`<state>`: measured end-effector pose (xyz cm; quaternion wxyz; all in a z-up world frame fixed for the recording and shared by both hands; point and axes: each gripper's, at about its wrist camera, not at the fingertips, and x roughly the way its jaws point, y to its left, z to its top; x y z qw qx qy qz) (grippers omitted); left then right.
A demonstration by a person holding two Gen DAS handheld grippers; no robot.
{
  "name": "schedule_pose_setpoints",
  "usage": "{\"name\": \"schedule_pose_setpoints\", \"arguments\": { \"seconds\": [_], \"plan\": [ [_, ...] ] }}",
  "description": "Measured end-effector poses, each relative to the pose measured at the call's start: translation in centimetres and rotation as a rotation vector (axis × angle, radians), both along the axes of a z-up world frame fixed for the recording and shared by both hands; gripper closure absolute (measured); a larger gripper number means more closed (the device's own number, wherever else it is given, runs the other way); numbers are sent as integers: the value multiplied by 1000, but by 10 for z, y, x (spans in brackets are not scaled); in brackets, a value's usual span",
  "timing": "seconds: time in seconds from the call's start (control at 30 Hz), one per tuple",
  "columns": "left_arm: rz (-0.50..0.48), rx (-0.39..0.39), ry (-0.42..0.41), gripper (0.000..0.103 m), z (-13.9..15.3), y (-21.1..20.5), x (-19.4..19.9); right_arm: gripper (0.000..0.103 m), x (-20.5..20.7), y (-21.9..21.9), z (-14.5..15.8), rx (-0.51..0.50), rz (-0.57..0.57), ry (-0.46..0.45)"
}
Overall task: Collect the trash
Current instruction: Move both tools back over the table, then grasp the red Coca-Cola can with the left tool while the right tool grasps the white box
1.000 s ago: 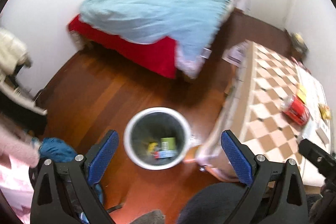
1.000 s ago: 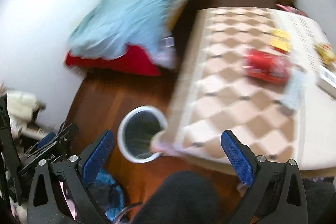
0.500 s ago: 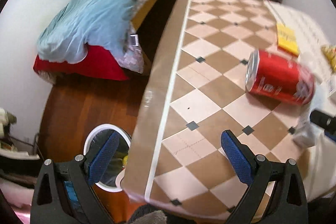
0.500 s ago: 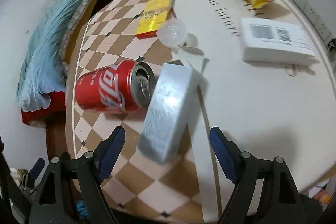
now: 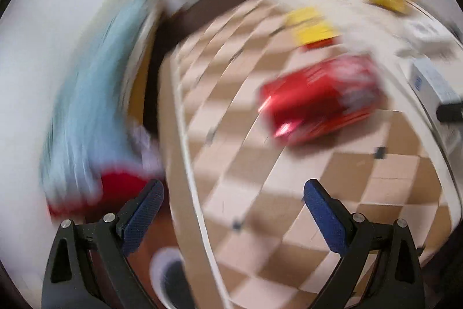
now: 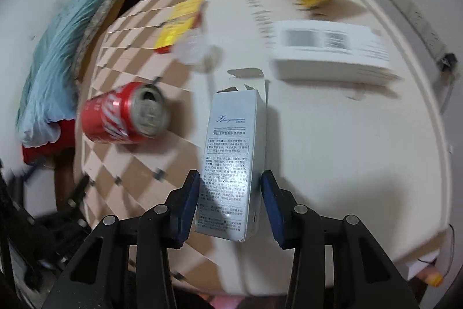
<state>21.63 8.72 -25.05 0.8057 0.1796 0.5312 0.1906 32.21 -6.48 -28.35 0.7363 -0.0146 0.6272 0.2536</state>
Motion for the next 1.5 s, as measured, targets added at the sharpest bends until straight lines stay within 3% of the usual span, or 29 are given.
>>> {"name": "schedule_pose_setpoints", "arguments": {
  "seconds": [0.13,0.3,0.57,0.63,0.73,1.0,1.1,1.17,1.23,1.3,1.37,1.5],
  "plan": [
    [-323,158,85,4,6,-39,26,59,5,-27,-2,-23,-37,9],
    [-547,212,218,4,-7,-63,58,58,16,-32,-5,-15,-69,24],
    [-623,172,383,6,-46,-52,83,57,21,-28,-8,-11,-58,42],
    [-630,155,389,28,-51,-51,84,57,22,-25,-9,-16,-52,41],
    [-630,179,366,32,-51,-51,81,57,24,-21,-11,-20,-46,39],
    [-508,46,337,32,-40,-41,72,58,17,-21,-11,-26,-25,46],
    [-373,-120,322,32,-27,-27,70,58,10,-21,-11,-13,-11,69],
    [-231,-251,319,32,-18,-13,66,58,4,-21,-9,3,-3,80],
    [-41,-438,327,32,-15,8,59,58,-1,-20,-6,16,4,86],
    [77,-561,330,32,-17,21,50,58,-3,-17,-5,14,13,82],
    [147,-589,306,32,-19,28,45,58,-2,-12,-6,1,13,68],
    [180,-593,282,32,-32,29,45,54,7,-6,-7,-18,-19,43]
  ]
}}
